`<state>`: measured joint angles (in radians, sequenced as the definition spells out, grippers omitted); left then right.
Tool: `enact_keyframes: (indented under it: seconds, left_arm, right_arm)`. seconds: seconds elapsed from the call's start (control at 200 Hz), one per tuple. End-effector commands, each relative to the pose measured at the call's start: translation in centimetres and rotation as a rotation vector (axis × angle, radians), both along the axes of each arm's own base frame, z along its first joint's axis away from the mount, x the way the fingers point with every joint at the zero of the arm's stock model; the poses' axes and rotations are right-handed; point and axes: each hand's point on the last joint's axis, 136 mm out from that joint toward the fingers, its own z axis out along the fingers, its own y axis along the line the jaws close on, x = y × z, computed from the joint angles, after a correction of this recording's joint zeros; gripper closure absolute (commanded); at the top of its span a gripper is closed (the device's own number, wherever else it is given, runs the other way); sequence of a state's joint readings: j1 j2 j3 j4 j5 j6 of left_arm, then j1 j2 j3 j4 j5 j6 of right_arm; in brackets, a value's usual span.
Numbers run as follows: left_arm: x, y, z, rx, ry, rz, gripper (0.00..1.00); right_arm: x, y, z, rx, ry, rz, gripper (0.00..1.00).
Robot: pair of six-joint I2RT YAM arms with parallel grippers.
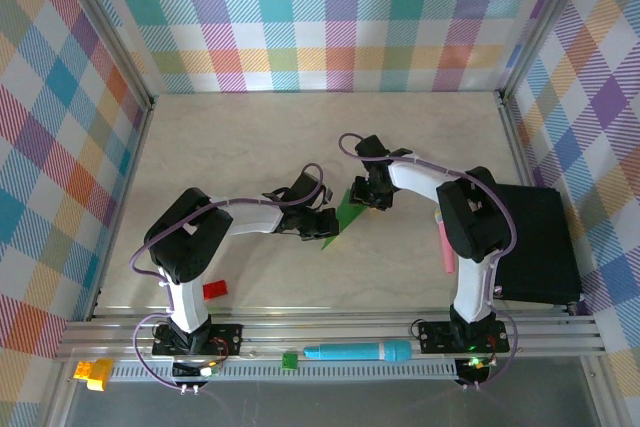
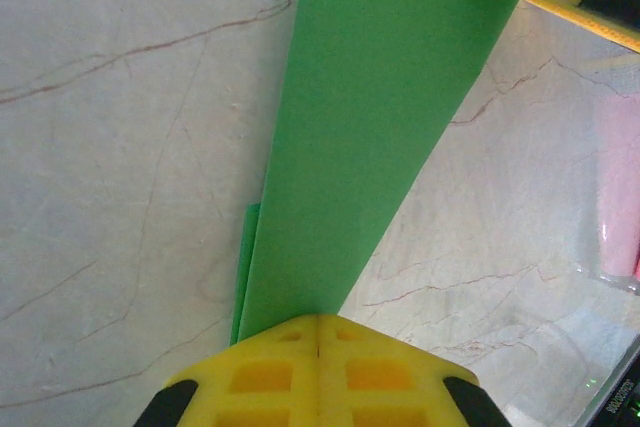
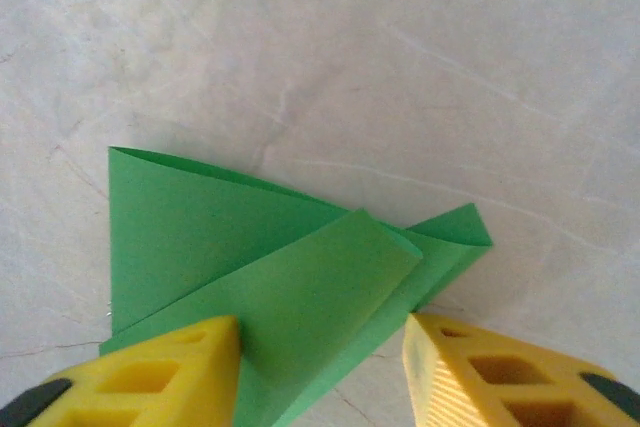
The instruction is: Fold a paper plane with a square sheet of paper (pick it up from the middle)
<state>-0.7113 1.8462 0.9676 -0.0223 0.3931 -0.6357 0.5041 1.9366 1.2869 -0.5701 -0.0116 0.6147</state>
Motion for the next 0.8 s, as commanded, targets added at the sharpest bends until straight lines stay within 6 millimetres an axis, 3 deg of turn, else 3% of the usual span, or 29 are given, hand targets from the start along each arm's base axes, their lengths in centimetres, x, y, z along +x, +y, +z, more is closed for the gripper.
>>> enact_keyframes:
  seconds: [0.0, 0.43, 0.795]
  left_arm:
    - [-0.7, 0.5, -0.9, 0.027, 0.025, -0.007, 0.95]
    - [1.2, -1.7, 2.2, -0.063, -0.054, -0.022, 0.93]
    - [2.8, -3.0, 2.0, -0.069, -0.058, -0.023, 0.92]
  right_arm:
    - [-0.9, -0.6, -1.6, -0.027, 0.059, -0.011, 0.59]
    - [-1.8, -1.1, -2.8, -0.035, 0.084, -0.003, 0.72]
    - [-2.1, -1.1, -3.3, -0.031, 0.092, 0.001, 0.73]
